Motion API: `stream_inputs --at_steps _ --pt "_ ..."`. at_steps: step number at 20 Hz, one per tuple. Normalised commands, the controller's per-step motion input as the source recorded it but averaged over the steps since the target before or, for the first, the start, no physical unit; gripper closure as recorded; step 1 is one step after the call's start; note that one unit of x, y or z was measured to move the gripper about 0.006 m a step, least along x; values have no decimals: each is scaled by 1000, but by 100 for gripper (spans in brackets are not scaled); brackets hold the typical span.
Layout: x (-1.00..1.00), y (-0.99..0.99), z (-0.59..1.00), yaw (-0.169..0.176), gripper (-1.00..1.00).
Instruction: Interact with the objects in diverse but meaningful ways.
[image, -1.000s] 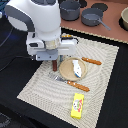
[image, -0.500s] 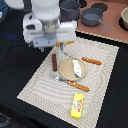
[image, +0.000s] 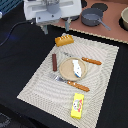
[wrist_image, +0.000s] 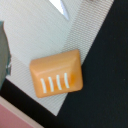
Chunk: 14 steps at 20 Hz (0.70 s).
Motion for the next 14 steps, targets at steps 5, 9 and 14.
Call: stream_inputs --at_steps 5,9,14 --pt "950 -153 482 -87 -100" --pt "954 -168 378 -72 -100" --pt "931 -183 115 -54 -100"
